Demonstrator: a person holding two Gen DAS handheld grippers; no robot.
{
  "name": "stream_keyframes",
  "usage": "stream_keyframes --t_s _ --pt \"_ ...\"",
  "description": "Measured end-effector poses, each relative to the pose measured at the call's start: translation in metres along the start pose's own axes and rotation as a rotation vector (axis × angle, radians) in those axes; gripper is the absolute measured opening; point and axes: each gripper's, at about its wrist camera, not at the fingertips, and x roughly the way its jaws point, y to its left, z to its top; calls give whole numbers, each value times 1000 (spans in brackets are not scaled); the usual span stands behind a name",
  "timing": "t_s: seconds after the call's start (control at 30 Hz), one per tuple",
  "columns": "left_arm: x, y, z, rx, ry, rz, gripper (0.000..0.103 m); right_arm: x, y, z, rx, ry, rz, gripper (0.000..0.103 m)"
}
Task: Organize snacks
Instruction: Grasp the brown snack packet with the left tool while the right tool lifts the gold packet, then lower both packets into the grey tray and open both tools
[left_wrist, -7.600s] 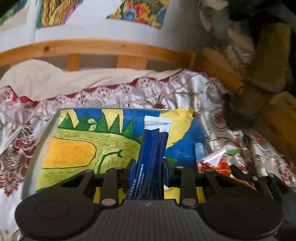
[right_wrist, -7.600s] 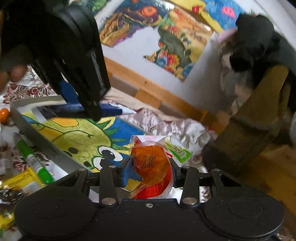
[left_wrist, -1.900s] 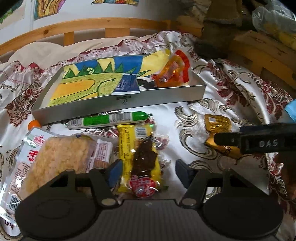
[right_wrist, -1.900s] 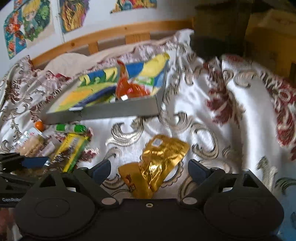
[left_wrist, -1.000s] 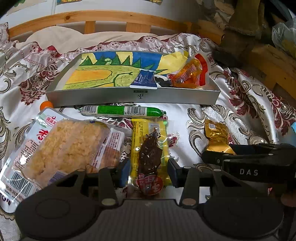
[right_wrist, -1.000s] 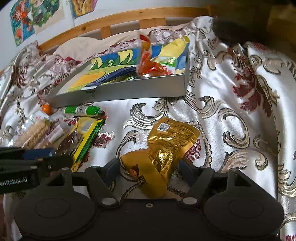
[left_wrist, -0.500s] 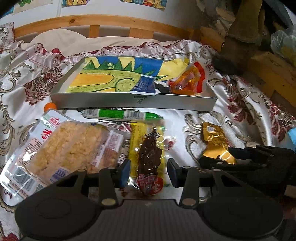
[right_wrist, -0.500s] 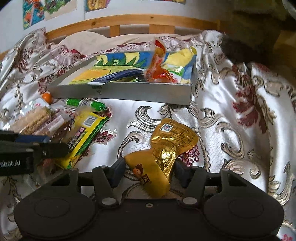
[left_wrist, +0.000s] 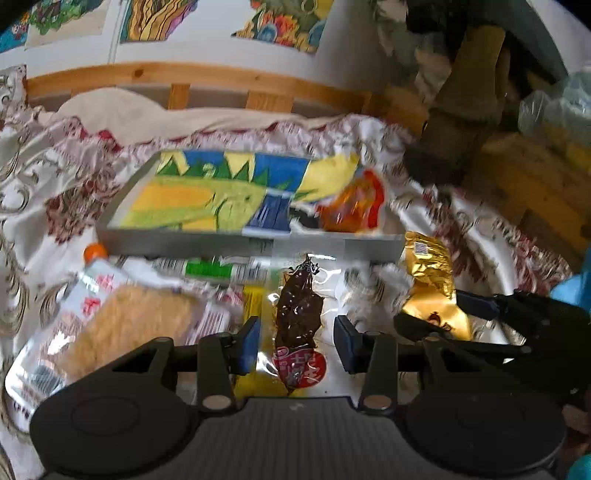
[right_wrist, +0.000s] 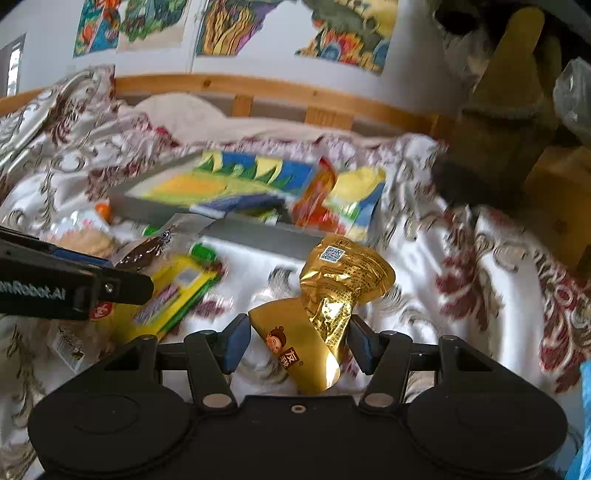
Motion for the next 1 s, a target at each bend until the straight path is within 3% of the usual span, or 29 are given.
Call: stream_keyframes --t_s 0.2,0.43,0.6,0.8,1.0 --pt "12 -3 33 -64 -45 -25 47 14 -23 18 51 -132 -35 59" --pt "60 -9 98 -94 -104 -14 47 50 -49 50 -23 -222 -103 60" --pt "103 -15 124 -53 -103 14 47 82 -65 65 -21 -185 -100 60" --pt "147 -10 130 -85 -11 -46 47 109 -57 64 -89 -98 -80 61" --pt "162 -7 128 -53 18 2 47 119 -49 64 -82 -87 -47 61"
